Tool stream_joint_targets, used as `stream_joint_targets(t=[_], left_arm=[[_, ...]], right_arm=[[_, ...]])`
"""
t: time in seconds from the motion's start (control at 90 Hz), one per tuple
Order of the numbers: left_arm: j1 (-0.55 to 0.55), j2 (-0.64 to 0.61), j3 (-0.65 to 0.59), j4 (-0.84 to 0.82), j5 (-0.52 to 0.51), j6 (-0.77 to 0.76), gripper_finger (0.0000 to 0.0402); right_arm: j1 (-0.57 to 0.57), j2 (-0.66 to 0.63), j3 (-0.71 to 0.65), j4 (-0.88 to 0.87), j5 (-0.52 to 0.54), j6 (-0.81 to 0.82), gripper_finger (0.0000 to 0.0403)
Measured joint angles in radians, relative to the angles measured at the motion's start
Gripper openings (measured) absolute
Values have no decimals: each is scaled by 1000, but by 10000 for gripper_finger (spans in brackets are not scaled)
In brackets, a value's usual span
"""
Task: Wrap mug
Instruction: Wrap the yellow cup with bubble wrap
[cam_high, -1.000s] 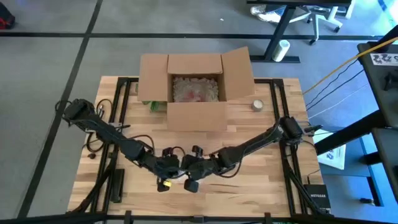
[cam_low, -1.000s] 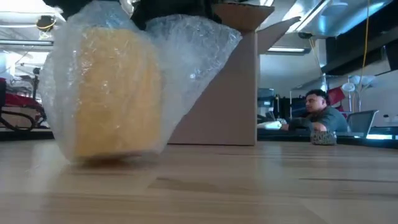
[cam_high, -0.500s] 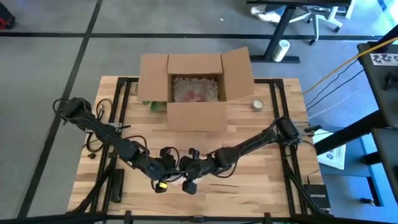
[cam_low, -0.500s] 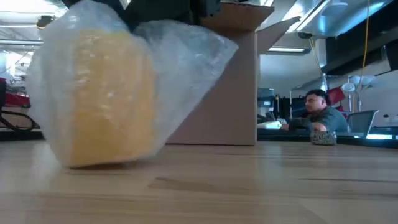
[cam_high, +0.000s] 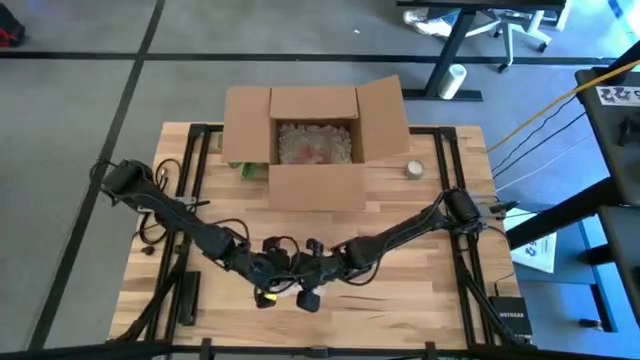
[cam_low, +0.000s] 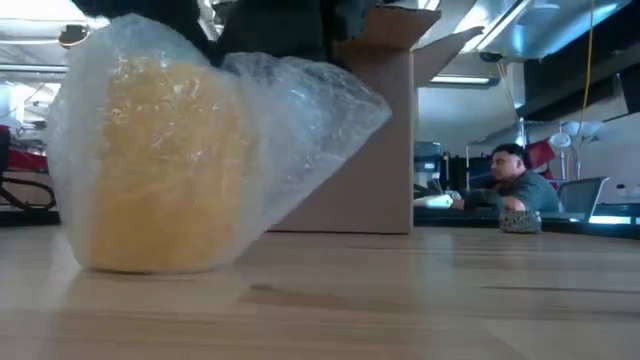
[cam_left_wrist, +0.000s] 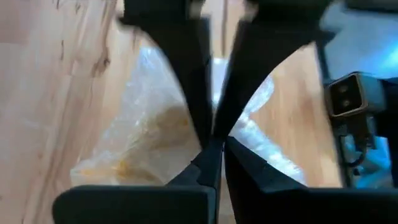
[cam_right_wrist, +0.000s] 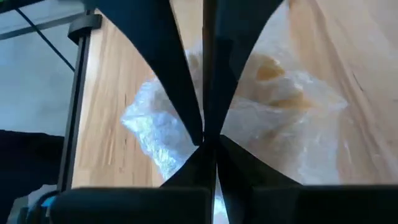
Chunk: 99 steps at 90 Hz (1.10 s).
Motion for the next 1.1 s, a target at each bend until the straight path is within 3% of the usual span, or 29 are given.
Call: stream_joint_targets(t=[0.278,0.5,0.633,0.833,1.1], left_arm=[[11,50,-2,-9,45,-6,0],[43,103,2,2,81,18,0],[50,110,1,13,88,37,0],[59,112,0,17,113,39,0],[59,112,-1,18,153,27,0]], right_arm=[[10,-37,118,-188,4,-4,0],[55,-38,176,-504,-10,122,0],[112,-36,174,-582,12,182,0],[203,-36,55,-475,82,293,0],[286,-137,-313,26,239,424,0]])
